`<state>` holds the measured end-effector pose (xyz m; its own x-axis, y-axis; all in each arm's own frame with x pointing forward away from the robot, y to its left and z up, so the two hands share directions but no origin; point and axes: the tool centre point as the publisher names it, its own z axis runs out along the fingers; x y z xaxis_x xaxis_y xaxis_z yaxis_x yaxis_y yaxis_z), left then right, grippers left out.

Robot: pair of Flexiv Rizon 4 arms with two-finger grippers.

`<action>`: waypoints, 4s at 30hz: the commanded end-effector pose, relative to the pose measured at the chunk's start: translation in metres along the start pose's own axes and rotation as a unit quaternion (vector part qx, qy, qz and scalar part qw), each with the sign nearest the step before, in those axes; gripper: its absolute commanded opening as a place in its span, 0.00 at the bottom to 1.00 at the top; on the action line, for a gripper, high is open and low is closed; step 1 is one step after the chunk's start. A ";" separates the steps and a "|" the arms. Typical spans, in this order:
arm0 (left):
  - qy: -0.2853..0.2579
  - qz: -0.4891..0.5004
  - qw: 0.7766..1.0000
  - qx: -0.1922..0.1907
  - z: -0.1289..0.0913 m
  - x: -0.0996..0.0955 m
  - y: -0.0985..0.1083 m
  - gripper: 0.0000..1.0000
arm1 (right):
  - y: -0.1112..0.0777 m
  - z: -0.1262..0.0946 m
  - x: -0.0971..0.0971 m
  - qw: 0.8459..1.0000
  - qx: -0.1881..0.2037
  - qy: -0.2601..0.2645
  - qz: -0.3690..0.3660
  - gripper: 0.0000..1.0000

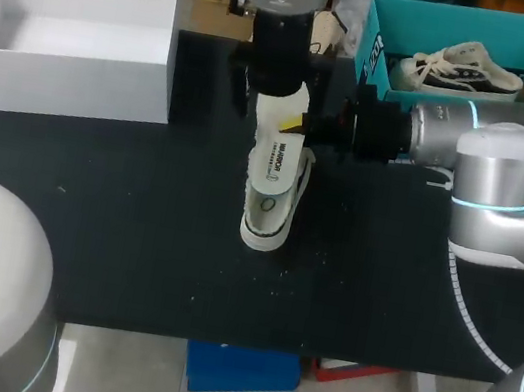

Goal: Take the shoe out of the shoebox, open the shoe tongue, remove and reinsert the insole, then place the shoe into the shoebox

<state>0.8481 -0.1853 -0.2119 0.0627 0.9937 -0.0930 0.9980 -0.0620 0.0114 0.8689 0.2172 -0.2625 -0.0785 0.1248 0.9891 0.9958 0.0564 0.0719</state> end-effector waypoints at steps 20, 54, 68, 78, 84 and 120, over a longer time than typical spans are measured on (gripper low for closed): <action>-0.244 0.064 0.962 -0.103 -0.003 0.029 -0.059 1.00 | 0.000 0.001 0.000 1.000 -0.001 0.000 0.000 0.00; -0.586 -0.011 0.805 -0.090 0.011 0.065 -0.053 1.00 | 0.000 0.001 0.000 1.000 -0.001 0.000 0.000 0.00; -0.611 -0.014 0.785 -0.102 0.013 0.067 -0.050 1.00 | 0.000 0.001 0.000 1.000 -0.001 0.000 0.000 0.00; -0.677 -0.008 0.720 -0.149 0.027 0.067 -0.029 1.00 | 0.000 0.001 0.000 1.000 -0.001 0.000 0.000 0.00; -0.685 -0.009 0.713 -0.146 0.030 0.054 -0.015 1.00 | 0.000 0.001 0.000 1.000 -0.001 0.000 0.000 0.00; -0.676 0.018 0.726 -0.124 0.051 -0.007 0.019 0.10 | 0.000 0.001 0.000 1.000 -0.001 0.000 0.000 0.00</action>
<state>0.8654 -0.1943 -0.2610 0.2008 -0.0221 -0.9794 0.9754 0.0979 0.1977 0.8691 0.2173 -0.2626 -0.0784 0.1247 0.9891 0.9958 0.0562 0.0719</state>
